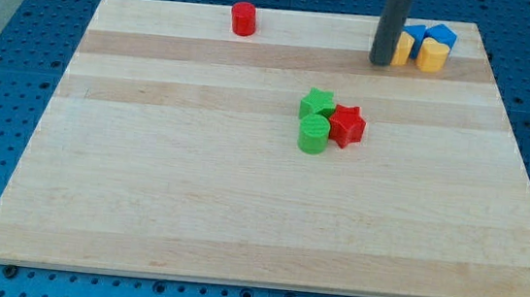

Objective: Push the red circle into the red star

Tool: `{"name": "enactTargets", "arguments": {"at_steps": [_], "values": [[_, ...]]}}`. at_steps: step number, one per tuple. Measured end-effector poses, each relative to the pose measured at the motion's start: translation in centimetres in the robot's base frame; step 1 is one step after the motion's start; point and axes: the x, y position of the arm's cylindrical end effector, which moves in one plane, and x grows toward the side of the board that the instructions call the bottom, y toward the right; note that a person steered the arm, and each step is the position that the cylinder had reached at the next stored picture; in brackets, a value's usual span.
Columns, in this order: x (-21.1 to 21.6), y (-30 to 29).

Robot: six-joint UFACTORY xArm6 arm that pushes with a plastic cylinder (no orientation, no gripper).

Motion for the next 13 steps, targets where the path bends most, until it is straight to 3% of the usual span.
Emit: {"name": "enactTargets", "arguments": {"at_steps": [4,6,7,9,11,13], "values": [[-7.7,-7.8],[-7.7,-22.6],[-5.4,-25.1],[-0.8,-19.0],[-6.7,-19.2],[-0.1,-14.6]]}}
